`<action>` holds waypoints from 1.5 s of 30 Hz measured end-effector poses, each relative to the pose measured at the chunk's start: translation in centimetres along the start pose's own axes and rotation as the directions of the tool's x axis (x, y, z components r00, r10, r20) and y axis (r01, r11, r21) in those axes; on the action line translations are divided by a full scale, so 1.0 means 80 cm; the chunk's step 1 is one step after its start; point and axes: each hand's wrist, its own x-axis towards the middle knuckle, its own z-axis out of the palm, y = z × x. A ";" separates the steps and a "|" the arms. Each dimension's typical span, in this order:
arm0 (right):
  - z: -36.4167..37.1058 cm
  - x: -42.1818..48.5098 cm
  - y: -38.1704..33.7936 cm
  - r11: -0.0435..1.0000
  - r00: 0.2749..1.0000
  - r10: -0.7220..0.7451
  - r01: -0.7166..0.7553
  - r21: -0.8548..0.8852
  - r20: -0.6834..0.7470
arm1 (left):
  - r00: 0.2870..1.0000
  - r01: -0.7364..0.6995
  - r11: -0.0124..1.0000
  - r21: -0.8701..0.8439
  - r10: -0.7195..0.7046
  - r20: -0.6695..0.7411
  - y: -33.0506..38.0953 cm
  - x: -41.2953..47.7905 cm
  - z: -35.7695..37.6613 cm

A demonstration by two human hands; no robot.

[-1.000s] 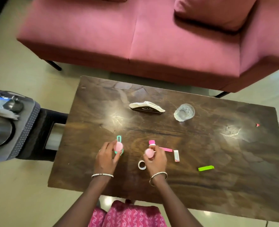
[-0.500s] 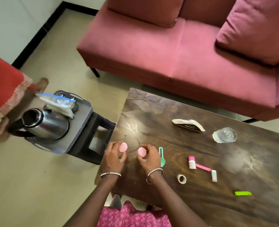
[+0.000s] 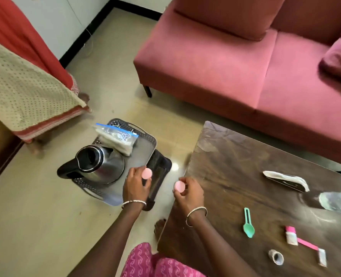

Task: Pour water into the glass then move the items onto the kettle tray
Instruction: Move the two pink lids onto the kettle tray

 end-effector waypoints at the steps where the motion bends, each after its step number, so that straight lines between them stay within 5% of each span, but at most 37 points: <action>1: 0.006 0.009 -0.007 1.000 1.000 0.002 -0.002 -0.005 0.011 | 1.000 0.006 1.000 0.007 -0.006 0.012 -0.007 0.015 -0.001; 16: 0.102 0.176 -0.079 0.985 0.988 -0.150 0.146 -0.094 -0.041 | 0.995 -0.036 0.953 0.299 0.006 0.102 -0.051 0.188 0.064; 22: 0.140 0.229 -0.080 0.938 0.976 -0.217 0.214 -0.274 0.021 | 0.993 0.051 0.932 0.359 -0.085 0.081 -0.071 0.206 0.101; 28: 0.165 0.235 -0.077 0.851 0.961 -0.276 0.248 -0.462 0.008 | 0.999 0.046 0.835 0.548 -0.032 -0.034 -0.079 0.215 0.118; 45: 0.194 0.259 -0.091 0.778 0.980 -0.164 0.198 -0.596 0.111 | 0.999 0.046 0.909 0.413 -0.051 0.001 -0.083 0.208 0.124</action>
